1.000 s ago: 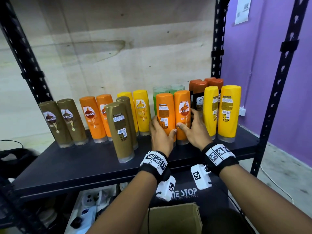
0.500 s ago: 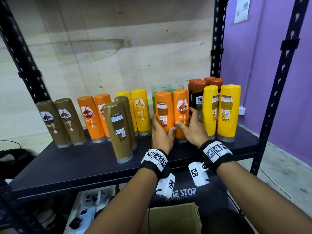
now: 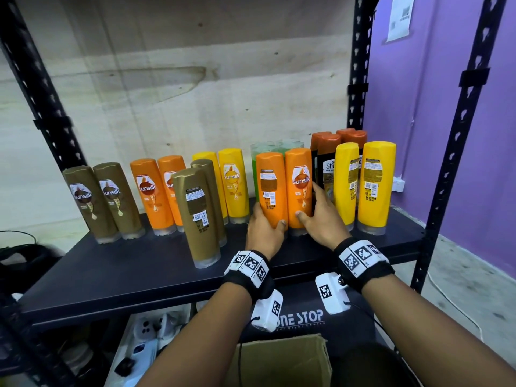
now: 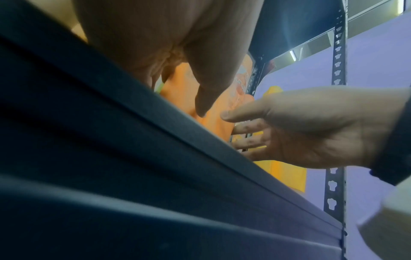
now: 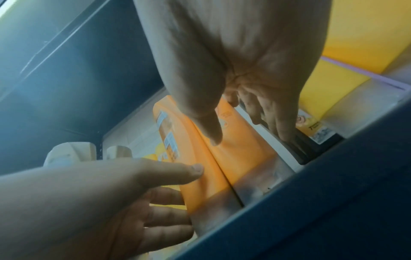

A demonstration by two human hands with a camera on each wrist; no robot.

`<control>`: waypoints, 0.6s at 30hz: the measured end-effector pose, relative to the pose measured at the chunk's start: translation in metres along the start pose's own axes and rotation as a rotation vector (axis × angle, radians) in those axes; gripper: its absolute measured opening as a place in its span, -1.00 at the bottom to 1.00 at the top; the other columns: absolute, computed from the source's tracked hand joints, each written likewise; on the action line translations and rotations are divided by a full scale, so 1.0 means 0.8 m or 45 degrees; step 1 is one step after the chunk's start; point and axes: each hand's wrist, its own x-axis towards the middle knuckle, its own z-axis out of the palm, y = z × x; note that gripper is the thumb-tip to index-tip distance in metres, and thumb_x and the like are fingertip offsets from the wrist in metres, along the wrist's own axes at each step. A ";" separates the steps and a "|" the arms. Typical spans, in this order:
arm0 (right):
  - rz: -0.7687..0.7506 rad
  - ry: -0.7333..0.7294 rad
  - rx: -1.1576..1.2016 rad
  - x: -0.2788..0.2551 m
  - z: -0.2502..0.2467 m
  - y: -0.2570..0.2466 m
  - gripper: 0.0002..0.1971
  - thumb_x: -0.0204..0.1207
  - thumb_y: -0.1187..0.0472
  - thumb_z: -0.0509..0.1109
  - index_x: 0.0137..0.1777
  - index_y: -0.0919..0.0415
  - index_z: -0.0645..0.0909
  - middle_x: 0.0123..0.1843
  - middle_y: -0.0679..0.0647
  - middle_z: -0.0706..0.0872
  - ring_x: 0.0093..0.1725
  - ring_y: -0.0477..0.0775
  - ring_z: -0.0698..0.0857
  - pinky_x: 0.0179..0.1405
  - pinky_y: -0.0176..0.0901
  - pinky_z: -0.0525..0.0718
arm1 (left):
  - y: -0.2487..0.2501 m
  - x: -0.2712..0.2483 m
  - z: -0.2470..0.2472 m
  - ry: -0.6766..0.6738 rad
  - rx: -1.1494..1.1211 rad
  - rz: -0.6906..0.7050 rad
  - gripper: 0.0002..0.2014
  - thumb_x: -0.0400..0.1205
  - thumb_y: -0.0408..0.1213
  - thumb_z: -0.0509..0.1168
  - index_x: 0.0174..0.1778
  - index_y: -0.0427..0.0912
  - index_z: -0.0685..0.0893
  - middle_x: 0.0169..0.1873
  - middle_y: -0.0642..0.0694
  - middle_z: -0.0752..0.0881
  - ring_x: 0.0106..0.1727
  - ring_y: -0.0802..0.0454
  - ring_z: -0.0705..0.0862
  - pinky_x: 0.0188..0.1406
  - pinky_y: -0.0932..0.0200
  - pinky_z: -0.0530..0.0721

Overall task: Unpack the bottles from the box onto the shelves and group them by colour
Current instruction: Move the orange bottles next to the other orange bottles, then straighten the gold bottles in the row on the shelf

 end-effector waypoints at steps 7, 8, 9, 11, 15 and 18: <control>-0.173 0.180 -0.266 -0.029 -0.002 -0.005 -0.64 0.67 0.02 0.38 0.38 0.08 0.43 0.33 0.09 0.49 0.38 0.13 0.55 0.34 0.13 0.65 | -0.018 -0.018 -0.042 0.010 0.315 0.027 -0.75 0.70 -0.06 0.32 0.23 -0.06 0.71 0.15 -0.16 0.78 0.22 -0.18 0.74 0.25 -0.06 0.72; -0.195 0.143 -0.300 -0.031 -0.002 -0.009 -0.66 0.68 0.01 0.36 0.37 0.09 0.46 0.30 0.08 0.52 0.34 0.11 0.57 0.32 0.11 0.65 | -0.019 -0.021 -0.048 0.015 0.361 0.023 -0.81 0.70 -0.08 0.30 0.12 -0.04 0.74 0.08 -0.16 0.79 0.17 -0.18 0.75 0.20 -0.04 0.73; -0.219 0.102 -0.329 -0.033 -0.001 -0.013 -0.67 0.69 0.01 0.35 0.37 0.10 0.48 0.29 0.08 0.55 0.32 0.10 0.58 0.30 0.10 0.66 | -0.020 -0.025 -0.054 0.018 0.403 0.017 -0.83 0.69 -0.08 0.29 0.05 -0.03 0.75 0.06 -0.17 0.79 0.14 -0.21 0.75 0.17 -0.03 0.73; -0.273 0.029 -0.376 -0.035 0.001 -0.023 -0.70 0.70 0.01 0.33 0.34 0.13 0.54 0.28 0.09 0.59 0.28 0.10 0.62 0.27 0.09 0.67 | -0.020 -0.033 -0.065 0.028 0.466 0.012 -0.80 0.70 -0.06 0.27 0.05 -0.02 0.77 0.08 -0.20 0.78 0.15 -0.26 0.74 0.15 -0.03 0.72; -0.334 -0.073 -0.454 -0.041 0.012 -0.042 -0.79 0.71 0.04 0.30 0.15 0.14 0.66 0.21 0.09 0.66 0.21 0.12 0.65 0.21 0.01 0.66 | -0.022 -0.050 -0.085 0.063 0.530 0.030 -0.72 0.72 0.02 0.24 0.10 -0.03 0.79 0.08 -0.22 0.78 0.16 -0.29 0.73 0.17 -0.09 0.73; -0.362 -0.101 -0.458 -0.048 0.026 -0.064 -0.80 0.72 0.06 0.29 0.11 0.13 0.68 0.18 0.08 0.69 0.09 0.07 0.64 0.06 -0.06 0.62 | -0.027 -0.061 -0.108 0.082 0.506 0.045 -0.71 0.72 0.04 0.25 0.06 -0.03 0.80 0.03 -0.20 0.80 0.12 -0.26 0.75 0.15 -0.13 0.75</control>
